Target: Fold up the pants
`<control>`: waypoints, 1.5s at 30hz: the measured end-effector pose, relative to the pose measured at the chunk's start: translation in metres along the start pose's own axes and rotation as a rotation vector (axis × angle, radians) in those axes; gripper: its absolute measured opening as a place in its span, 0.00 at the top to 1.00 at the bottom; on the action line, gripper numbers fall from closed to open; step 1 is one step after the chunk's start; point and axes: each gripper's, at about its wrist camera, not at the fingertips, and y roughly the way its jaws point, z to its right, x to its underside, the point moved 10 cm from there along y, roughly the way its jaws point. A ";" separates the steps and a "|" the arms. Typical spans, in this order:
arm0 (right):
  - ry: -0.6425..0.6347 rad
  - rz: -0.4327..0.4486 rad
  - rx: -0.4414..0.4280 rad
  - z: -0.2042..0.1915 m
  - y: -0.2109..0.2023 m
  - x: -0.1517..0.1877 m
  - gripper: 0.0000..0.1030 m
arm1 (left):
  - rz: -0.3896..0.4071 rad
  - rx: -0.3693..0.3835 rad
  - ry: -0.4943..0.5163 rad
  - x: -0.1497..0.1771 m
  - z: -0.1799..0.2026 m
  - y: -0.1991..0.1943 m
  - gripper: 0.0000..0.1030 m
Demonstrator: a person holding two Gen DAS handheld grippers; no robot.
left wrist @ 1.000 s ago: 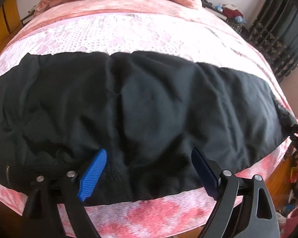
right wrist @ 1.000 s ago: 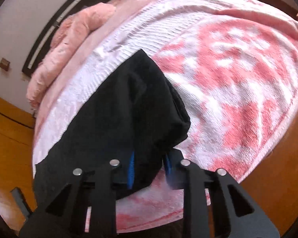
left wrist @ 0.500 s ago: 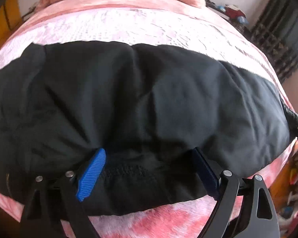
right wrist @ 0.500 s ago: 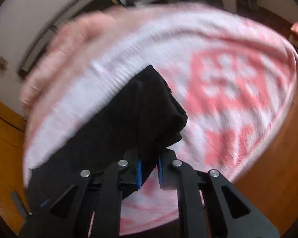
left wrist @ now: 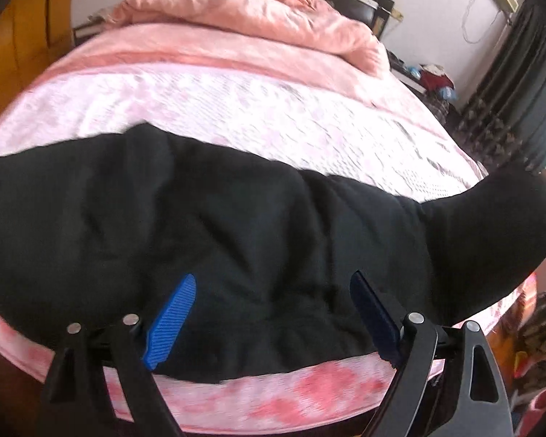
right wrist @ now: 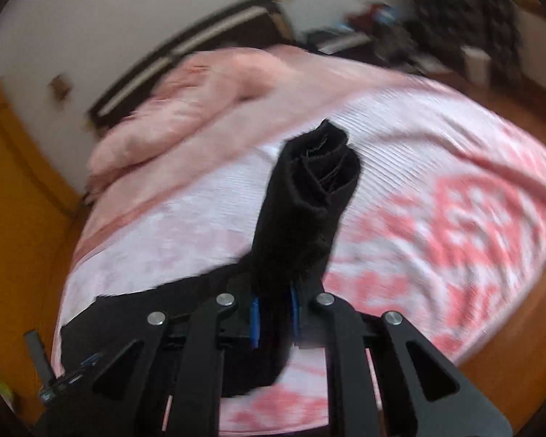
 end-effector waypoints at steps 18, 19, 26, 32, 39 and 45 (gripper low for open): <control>-0.438 -0.263 -0.182 -0.236 0.076 0.115 0.88 | 0.076 -0.110 -0.187 -0.003 -0.121 -0.053 0.13; -0.451 -0.283 -0.179 -0.240 0.081 0.124 0.88 | 0.078 -0.114 -0.197 -0.003 -0.125 -0.054 0.13; -0.557 -0.371 -0.165 -0.261 0.106 0.177 0.88 | 0.071 -0.126 -0.234 -0.001 -0.143 -0.053 0.13; -0.617 -0.449 -0.151 -0.267 0.129 0.220 0.87 | 0.052 -0.122 -0.246 0.003 -0.147 -0.045 0.13; -0.517 -0.535 -0.303 -0.284 0.120 0.244 0.30 | 0.029 -0.124 -0.257 0.010 -0.152 -0.040 0.12; -0.514 -0.485 -0.245 -0.283 0.111 0.232 0.28 | 0.019 -0.110 -0.264 0.011 -0.153 -0.036 0.12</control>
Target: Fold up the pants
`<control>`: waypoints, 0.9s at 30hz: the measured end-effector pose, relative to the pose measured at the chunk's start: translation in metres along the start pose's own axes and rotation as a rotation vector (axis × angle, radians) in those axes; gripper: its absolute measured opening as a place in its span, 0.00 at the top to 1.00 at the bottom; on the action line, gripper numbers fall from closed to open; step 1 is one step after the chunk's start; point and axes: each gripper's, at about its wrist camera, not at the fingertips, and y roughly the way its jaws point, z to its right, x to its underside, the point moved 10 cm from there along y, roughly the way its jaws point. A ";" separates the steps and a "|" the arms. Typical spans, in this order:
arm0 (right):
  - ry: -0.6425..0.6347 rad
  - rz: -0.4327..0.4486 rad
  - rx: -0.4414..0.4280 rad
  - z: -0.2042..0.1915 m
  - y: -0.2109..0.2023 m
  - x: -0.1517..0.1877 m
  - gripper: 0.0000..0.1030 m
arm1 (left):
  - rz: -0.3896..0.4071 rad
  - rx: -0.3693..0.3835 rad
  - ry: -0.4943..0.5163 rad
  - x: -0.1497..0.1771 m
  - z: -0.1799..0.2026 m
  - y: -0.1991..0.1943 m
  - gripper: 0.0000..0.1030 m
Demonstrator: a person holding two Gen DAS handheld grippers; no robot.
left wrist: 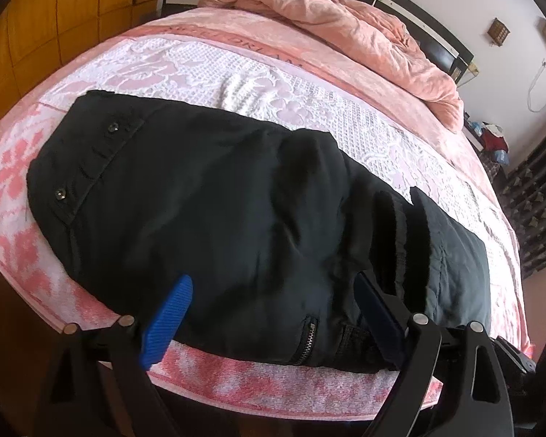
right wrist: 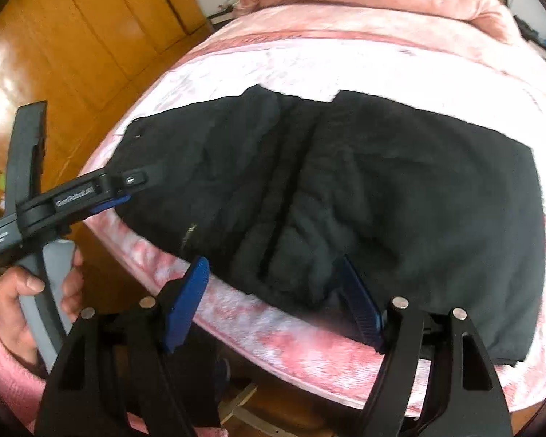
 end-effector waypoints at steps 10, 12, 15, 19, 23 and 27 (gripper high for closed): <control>0.037 -0.052 0.098 0.018 0.028 0.012 0.38 | 0.001 -0.025 0.033 0.001 -0.003 0.005 0.11; 0.059 -0.055 0.089 0.024 0.029 0.012 0.42 | 0.017 -0.024 0.041 -0.001 -0.003 0.002 0.11; 0.094 -0.057 0.029 0.026 0.031 0.012 0.65 | 0.033 -0.019 0.053 -0.003 -0.002 -0.002 0.11; 0.117 -0.058 -0.007 0.025 0.029 0.008 0.89 | 0.055 -0.001 0.059 -0.008 0.001 -0.008 0.11; 0.127 -0.029 -0.056 0.018 0.019 -0.001 0.91 | 0.087 0.004 0.076 -0.015 0.005 -0.017 0.11; 0.080 0.012 -0.088 -0.002 0.003 -0.018 0.91 | 0.113 0.006 0.090 -0.020 0.008 -0.025 0.10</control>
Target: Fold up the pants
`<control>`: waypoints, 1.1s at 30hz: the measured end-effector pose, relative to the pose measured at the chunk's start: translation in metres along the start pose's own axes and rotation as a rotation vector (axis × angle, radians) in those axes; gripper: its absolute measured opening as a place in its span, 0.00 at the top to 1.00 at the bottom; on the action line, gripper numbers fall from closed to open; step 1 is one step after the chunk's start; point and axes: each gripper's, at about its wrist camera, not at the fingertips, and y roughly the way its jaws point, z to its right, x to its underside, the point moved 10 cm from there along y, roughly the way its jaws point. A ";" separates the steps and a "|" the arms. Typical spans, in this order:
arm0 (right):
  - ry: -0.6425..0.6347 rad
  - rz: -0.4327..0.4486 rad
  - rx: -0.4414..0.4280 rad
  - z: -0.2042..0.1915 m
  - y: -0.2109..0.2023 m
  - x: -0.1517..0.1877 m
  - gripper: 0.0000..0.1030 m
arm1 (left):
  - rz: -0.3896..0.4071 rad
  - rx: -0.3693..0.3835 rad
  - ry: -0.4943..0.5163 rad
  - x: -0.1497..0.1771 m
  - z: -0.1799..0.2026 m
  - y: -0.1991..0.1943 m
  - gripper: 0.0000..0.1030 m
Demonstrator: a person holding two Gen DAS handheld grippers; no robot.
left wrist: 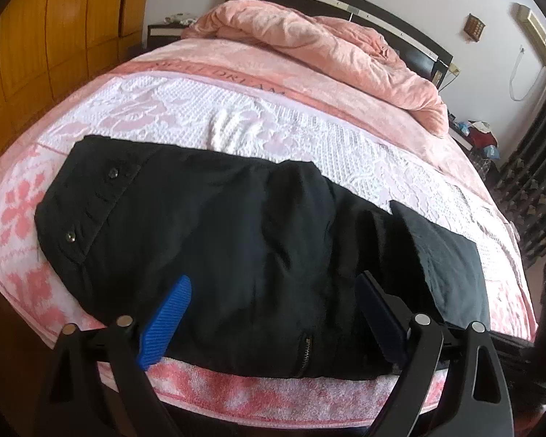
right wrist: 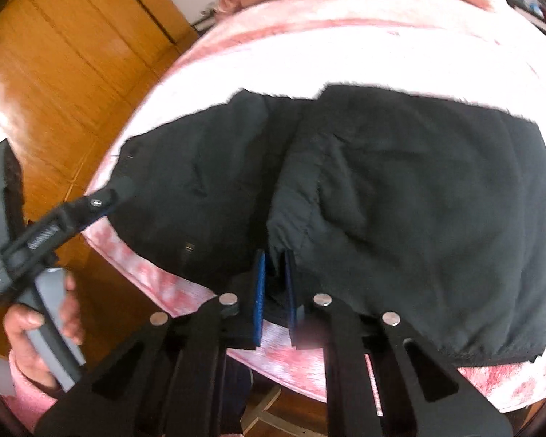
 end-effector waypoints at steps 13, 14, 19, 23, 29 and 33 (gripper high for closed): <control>-0.076 -0.116 0.055 -0.011 0.057 0.013 0.90 | -0.013 -0.008 0.007 0.003 0.000 0.002 0.09; -0.080 -0.117 0.057 -0.012 0.057 0.013 0.89 | -0.019 -0.011 0.008 0.003 0.000 0.003 0.09; -0.091 -0.115 0.001 -0.022 0.044 0.012 0.60 | -0.036 -0.025 0.014 0.008 -0.001 0.008 0.08; -0.063 -0.044 -0.038 -0.013 0.003 0.005 0.51 | -0.049 -0.036 0.011 0.011 -0.003 0.010 0.08; 0.073 0.067 0.094 0.073 -0.064 -0.005 0.40 | -0.046 0.014 0.057 0.012 0.029 0.009 0.08; 0.205 0.063 0.198 0.156 -0.093 0.006 0.33 | -0.069 0.073 0.101 0.018 0.068 0.017 0.08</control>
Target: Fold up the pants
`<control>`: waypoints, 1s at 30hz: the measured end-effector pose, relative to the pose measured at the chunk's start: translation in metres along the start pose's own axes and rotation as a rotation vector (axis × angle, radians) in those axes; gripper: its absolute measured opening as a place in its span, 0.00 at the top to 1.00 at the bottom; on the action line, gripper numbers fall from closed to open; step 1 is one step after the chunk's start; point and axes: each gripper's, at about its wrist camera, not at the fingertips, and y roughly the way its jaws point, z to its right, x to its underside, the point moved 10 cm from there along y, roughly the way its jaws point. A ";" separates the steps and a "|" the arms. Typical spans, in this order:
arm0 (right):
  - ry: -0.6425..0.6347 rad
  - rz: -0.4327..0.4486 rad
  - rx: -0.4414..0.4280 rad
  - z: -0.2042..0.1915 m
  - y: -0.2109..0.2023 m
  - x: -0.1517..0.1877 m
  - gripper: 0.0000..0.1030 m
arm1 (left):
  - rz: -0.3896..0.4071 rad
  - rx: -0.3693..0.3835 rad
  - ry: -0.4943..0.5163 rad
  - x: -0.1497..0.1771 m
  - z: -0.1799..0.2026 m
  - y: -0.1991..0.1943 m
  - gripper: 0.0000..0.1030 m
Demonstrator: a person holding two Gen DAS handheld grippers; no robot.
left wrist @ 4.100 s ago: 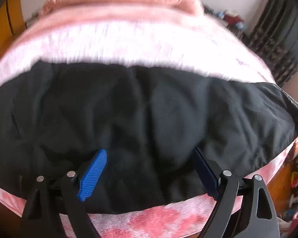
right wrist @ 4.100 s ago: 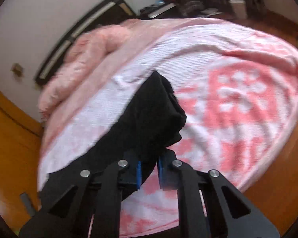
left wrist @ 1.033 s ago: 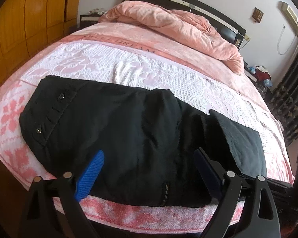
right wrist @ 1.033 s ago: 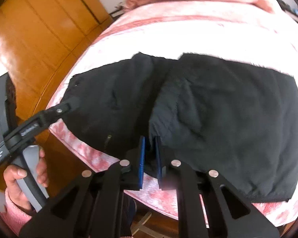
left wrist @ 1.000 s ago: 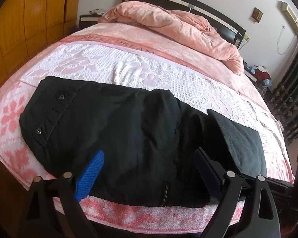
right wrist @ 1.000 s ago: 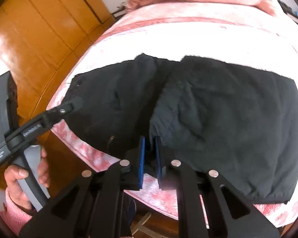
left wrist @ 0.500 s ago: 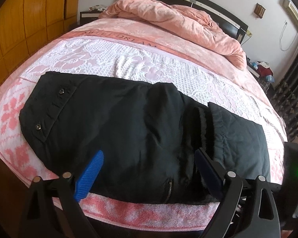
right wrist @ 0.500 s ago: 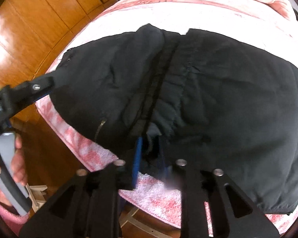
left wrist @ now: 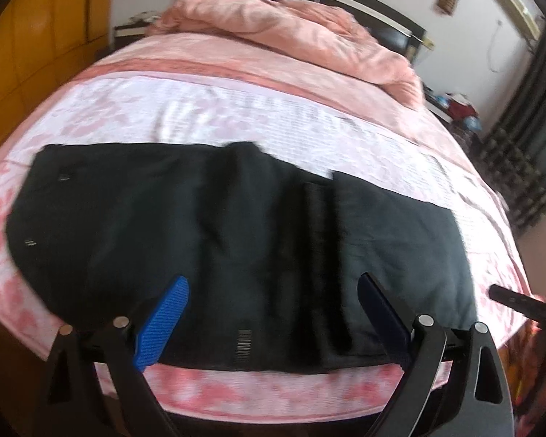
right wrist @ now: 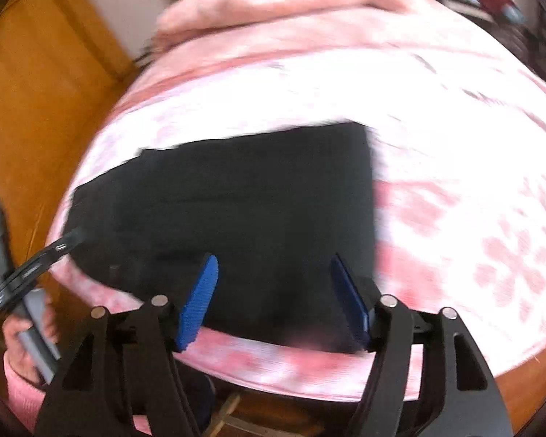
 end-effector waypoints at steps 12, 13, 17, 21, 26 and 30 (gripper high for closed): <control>0.193 -0.196 -0.300 0.045 0.063 0.037 0.31 | -0.172 -0.083 0.050 0.043 0.018 0.070 0.06; 0.201 -0.202 -0.321 0.043 0.066 0.039 0.41 | -0.170 -0.085 0.050 0.044 0.019 0.071 0.06; 0.157 -0.172 -0.323 0.033 0.057 0.034 0.66 | -0.175 -0.088 0.061 0.046 0.022 0.072 0.05; 0.152 -0.134 -0.347 0.028 0.028 0.026 0.79 | -0.174 -0.105 0.094 0.049 0.028 0.076 0.03; 0.098 -0.210 -0.166 0.034 0.054 0.044 0.75 | -0.165 -0.084 0.104 0.050 0.031 0.076 0.03; 0.060 -0.189 -0.088 0.031 0.042 0.035 0.57 | -0.146 -0.038 0.054 0.043 0.026 0.058 0.06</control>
